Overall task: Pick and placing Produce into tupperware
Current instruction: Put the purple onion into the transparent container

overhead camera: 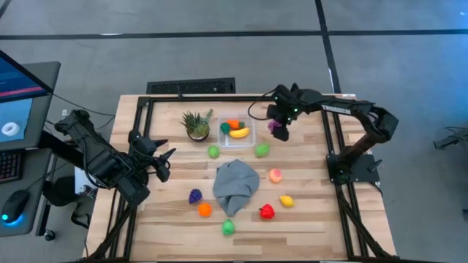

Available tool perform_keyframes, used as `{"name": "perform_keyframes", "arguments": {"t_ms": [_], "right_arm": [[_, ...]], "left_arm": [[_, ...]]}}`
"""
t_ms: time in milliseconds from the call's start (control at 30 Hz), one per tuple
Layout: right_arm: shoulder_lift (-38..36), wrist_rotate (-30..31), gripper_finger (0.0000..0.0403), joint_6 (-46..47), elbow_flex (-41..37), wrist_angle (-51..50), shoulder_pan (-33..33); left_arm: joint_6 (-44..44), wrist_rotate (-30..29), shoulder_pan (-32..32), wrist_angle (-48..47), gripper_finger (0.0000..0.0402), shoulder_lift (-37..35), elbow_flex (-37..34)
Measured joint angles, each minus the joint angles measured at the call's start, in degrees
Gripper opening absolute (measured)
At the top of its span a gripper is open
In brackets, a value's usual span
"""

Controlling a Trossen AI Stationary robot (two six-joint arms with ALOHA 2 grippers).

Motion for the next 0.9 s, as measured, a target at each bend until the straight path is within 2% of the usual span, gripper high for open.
{"name": "perform_keyframes", "arguments": {"t_ms": [233,500,900], "right_arm": [[-4.70,-0.86,0.0286,3.38,0.00,-0.07,0.21],[-9.41,-4.91,0.0286,8.35,0.00,0.12,0.70],[-13.47,-7.97,0.0286,15.20,0.00,6.61,5.69]], "left_arm": [[1.35,-2.13,0.00,-0.18,0.0180,0.00,-0.02],[4.08,-4.06,0.00,-0.21,0.0180,0.00,-0.02],[7.14,-7.66,0.00,-0.23,0.0180,-0.20,-0.02]]}}
